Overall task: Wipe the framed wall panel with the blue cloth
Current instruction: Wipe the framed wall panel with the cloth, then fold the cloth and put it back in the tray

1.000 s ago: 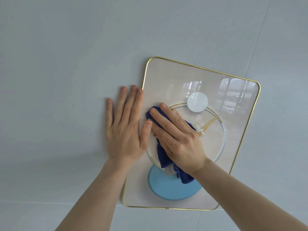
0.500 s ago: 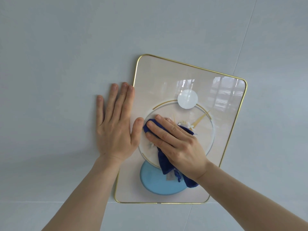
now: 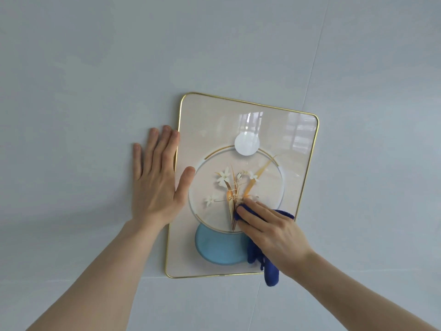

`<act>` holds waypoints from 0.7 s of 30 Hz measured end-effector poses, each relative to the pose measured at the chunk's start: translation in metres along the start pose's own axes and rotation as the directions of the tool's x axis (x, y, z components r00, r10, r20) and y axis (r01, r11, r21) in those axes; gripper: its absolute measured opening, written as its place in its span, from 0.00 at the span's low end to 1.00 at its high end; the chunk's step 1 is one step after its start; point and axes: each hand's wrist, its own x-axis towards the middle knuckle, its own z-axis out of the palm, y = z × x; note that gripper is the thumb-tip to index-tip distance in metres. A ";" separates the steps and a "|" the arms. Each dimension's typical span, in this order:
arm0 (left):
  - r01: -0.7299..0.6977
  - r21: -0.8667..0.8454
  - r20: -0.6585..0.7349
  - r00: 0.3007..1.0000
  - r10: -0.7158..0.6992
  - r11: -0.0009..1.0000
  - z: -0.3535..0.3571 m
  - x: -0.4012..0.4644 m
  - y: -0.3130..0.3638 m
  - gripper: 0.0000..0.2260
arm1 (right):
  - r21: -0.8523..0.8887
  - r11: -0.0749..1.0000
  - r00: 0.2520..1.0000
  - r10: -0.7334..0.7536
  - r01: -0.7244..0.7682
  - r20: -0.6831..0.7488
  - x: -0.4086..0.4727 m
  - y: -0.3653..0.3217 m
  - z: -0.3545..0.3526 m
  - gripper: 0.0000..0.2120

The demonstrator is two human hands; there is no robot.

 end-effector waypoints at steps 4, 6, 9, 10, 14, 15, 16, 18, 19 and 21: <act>0.048 -0.171 0.110 0.993 -0.029 0.984 -0.025 0.001 0.005 0.32 | 0.066 0.920 0.915 0.374 -0.387 0.153 -0.014 0.003 -0.028 0.20; 0.116 -0.255 0.157 0.985 -0.077 0.960 -0.038 -0.003 0.010 0.33 | 0.096 0.802 0.788 0.544 -0.589 0.288 -0.019 0.001 -0.039 0.21; 0.188 -0.283 0.183 0.973 -0.139 0.941 -0.060 -0.026 0.023 0.34 | 0.162 0.608 0.613 0.676 -0.777 0.408 -0.021 -0.004 -0.060 0.18; 0.178 -0.271 0.175 0.976 -0.133 0.946 -0.065 -0.037 0.029 0.33 | 0.201 0.537 0.566 0.700 -0.819 0.436 -0.020 -0.006 -0.068 0.18; 0.255 -0.335 0.309 0.939 -0.150 0.907 -0.082 -0.080 0.061 0.28 | 0.357 0.190 0.365 0.769 -0.915 0.525 -0.015 -0.021 -0.090 0.21; 0.303 -0.362 0.392 0.907 -0.151 0.882 -0.085 -0.090 0.069 0.29 | 0.390 0.096 0.317 0.770 -0.916 0.553 -0.014 -0.026 -0.095 0.20; 0.333 -0.385 0.471 0.873 -0.127 0.861 -0.087 -0.100 0.078 0.31 | 0.429 0.001 0.278 0.763 -0.903 0.584 -0.014 -0.032 -0.099 0.18; 0.365 -0.411 0.605 0.795 -0.050 0.836 -0.090 -0.121 0.091 0.35 | 0.474 -0.168 0.217 0.726 -0.865 0.653 -0.011 -0.044 -0.108 0.13; 0.384 -0.415 0.660 0.751 -0.018 0.825 -0.091 -0.129 0.098 0.36 | 0.485 -0.212 0.212 0.703 -0.849 0.679 -0.010 -0.050 -0.112 0.12; 0.414 -0.404 0.741 0.671 0.026 0.816 -0.097 -0.140 0.113 0.38 | 0.502 -0.256 0.226 0.665 -0.826 0.712 -0.007 -0.061 -0.119 0.12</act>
